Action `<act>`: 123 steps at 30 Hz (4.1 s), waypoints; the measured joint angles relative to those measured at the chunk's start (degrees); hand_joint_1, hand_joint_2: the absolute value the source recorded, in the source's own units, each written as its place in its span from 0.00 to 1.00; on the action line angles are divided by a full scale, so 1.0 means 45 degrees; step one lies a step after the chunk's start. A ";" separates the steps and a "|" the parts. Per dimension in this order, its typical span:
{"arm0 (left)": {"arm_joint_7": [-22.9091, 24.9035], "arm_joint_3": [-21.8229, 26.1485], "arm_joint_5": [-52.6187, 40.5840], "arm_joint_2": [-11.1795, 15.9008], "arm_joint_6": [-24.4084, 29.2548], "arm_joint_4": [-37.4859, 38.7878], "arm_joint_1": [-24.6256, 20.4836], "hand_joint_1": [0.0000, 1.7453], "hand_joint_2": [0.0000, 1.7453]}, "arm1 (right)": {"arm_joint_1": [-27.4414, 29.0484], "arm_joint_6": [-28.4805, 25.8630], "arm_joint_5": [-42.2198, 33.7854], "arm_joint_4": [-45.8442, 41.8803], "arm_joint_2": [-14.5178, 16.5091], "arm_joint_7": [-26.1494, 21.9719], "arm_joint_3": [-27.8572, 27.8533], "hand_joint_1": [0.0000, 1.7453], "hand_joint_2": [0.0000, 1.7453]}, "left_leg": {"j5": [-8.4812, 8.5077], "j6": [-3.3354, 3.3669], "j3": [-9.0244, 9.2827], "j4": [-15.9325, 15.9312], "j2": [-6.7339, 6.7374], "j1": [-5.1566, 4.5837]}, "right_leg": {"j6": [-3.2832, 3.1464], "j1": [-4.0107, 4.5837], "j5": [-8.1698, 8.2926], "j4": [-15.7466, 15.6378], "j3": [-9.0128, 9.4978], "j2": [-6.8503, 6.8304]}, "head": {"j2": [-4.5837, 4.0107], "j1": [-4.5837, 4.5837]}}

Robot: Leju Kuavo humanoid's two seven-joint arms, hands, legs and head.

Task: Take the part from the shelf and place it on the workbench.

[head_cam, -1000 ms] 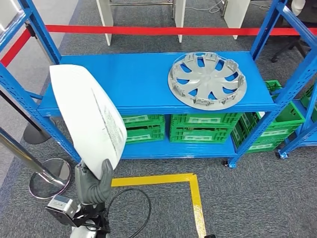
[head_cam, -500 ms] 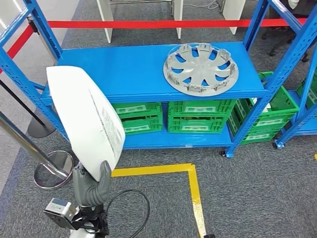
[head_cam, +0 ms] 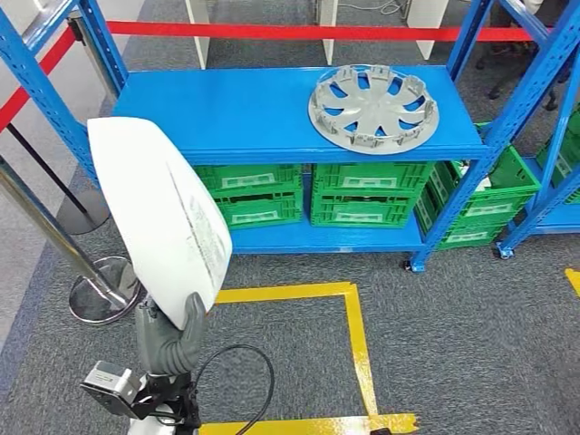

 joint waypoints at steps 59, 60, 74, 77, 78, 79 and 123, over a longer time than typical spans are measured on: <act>-0.0029 -0.0098 -0.0345 0.0213 0.1253 -0.0999 0.0562 1.00 1.00 | 0.0156 0.1423 0.2042 -0.0030 -0.0026 0.0696 0.0046 0.00 0.00 | 0.0487 -0.0017 -0.1091 0.0629 -0.0794 -0.0066 | -0.0025 -0.0106 -0.0663 0.1517 0.0366 0.0119 | 0.0000 -0.0161; -0.0029 -0.0102 -0.0386 0.0216 0.1310 -0.1042 0.0564 1.00 1.00 | 0.0165 0.1444 0.2046 -0.0030 -0.0029 0.0704 0.0046 0.00 0.00 | 0.0464 -0.0052 -0.1102 0.0697 -0.0982 -0.0052 | -0.0023 -0.0136 -0.0189 0.0680 0.0724 0.0323 | 0.0000 -0.0161; -0.0024 -0.0062 -0.0347 0.0314 0.1541 -0.1665 0.0891 1.00 1.00 | 0.0258 0.1846 0.2614 -0.0018 -0.0001 0.0902 0.0072 0.00 0.00 | -0.0521 -0.0787 -0.2806 0.3890 -0.0097 0.0132 | -0.0422 -0.0223 0.0177 -0.1037 0.1698 -0.0738 | 0.0000 -0.0377; -0.0024 -0.0033 -0.0193 0.0300 0.1332 -0.1768 0.0951 1.00 1.00 | 0.0241 0.1863 0.2628 -0.0016 -0.0001 0.0919 0.0070 0.00 0.00 | 0.0425 -0.0601 -0.1589 0.1524 0.0676 -0.0012 | -0.0312 -0.0187 0.0068 -0.1066 0.1841 -0.1176 | 0.0000 -0.0385; -0.0024 -0.0027 -0.0177 0.0294 0.1303 -0.1798 0.0971 1.00 1.00 | 0.0241 0.1868 0.2629 -0.0016 -0.0001 0.0940 0.0070 0.00 0.00 | 0.0470 -0.0531 -0.1414 0.1140 0.0884 -0.0088 | -0.0259 -0.0162 0.0043 -0.1085 0.1876 -0.1310 | 0.0000 -0.0381; -0.0024 -0.0016 -0.0187 0.0289 0.1297 -0.1817 0.1008 1.00 1.00 | 0.0234 0.1882 0.2644 -0.0017 -0.0001 0.0969 0.0070 0.00 0.00 | 0.0399 -0.0473 -0.1400 0.1060 0.0935 -0.0154 | -0.0205 -0.0137 0.0030 -0.1118 0.1910 -0.1443 | 0.0000 -0.0384; -0.0026 0.0931 0.0045 -0.0239 0.0188 -0.2346 0.1480 1.00 1.00 | 0.0050 0.1914 0.3892 -0.0029 0.0087 0.1207 0.0119 0.00 0.00 | 0.0452 -0.0238 -0.1288 0.0928 -0.1380 0.0018 | 0.0005 -0.0255 0.0610 -0.0564 0.0905 0.0822 | 0.0000 -0.0147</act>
